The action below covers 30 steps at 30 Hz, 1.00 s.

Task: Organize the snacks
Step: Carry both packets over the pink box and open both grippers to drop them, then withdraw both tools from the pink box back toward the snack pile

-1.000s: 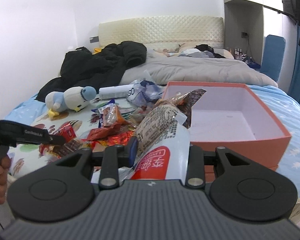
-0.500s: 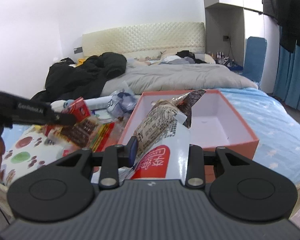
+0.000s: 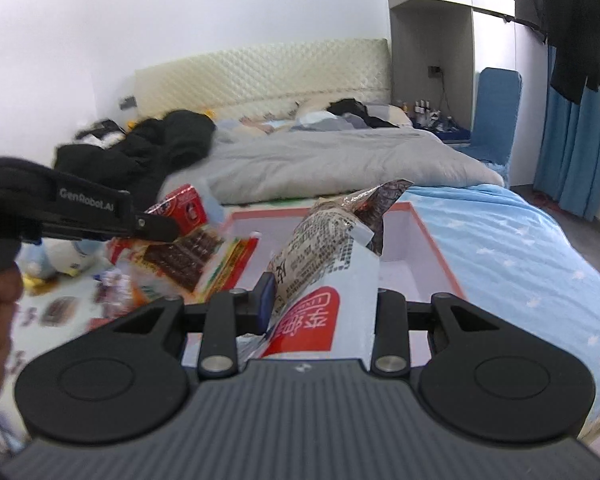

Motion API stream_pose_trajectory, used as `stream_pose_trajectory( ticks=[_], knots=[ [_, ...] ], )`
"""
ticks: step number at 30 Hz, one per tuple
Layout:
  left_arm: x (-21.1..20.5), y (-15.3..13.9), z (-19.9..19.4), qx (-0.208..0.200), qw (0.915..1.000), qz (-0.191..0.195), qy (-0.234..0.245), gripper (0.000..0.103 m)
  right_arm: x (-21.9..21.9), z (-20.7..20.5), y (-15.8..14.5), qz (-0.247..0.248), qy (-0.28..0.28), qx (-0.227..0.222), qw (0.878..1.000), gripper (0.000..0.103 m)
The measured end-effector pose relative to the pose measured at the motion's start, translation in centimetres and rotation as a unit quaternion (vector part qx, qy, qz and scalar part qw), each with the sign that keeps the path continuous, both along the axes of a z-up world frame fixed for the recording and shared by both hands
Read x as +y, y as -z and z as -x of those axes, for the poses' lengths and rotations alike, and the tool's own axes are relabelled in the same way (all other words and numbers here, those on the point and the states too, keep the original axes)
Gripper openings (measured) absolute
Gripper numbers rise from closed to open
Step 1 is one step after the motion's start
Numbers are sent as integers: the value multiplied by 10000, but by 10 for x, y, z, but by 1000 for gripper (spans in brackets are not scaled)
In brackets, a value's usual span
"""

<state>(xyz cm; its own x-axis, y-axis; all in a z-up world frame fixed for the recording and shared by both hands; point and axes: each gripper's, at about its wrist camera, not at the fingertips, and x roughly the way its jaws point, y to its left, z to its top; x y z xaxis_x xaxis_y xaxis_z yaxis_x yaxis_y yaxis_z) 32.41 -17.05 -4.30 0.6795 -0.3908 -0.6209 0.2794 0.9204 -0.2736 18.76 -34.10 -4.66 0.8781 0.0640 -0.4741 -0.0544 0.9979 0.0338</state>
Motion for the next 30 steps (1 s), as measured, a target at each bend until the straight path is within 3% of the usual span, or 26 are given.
stream_pose_trajectory(
  ticks=[6,10,14,16,18,20,24,30],
  knots=[
    [-29,24,-51,553,9967,-532,259,18,-17,-55,24,-28,-58,758,9971,38],
    [-40,41,-65,819,9925,-867,286,19,-20,-76,43,68,-82,1232,9923,38],
    [-39,50,-70,965,9911,-866,299,21,-20,-86,57,159,-169,1562,9875,39],
    [-37,50,-70,985,9914,-815,294,26,-19,-86,59,145,-202,1609,9867,40],
    [-34,49,-69,937,9922,-775,260,50,-20,-85,59,90,-205,1628,9864,41],
    [-32,47,-67,873,9932,-740,232,57,-19,-85,57,110,-147,1627,9865,43],
    [-27,41,-58,742,9946,-688,209,58,-21,-88,56,115,-96,1633,9865,68],
    [-15,28,-37,406,9979,-490,109,58,-26,-80,47,26,36,1422,9898,68]
  ],
)
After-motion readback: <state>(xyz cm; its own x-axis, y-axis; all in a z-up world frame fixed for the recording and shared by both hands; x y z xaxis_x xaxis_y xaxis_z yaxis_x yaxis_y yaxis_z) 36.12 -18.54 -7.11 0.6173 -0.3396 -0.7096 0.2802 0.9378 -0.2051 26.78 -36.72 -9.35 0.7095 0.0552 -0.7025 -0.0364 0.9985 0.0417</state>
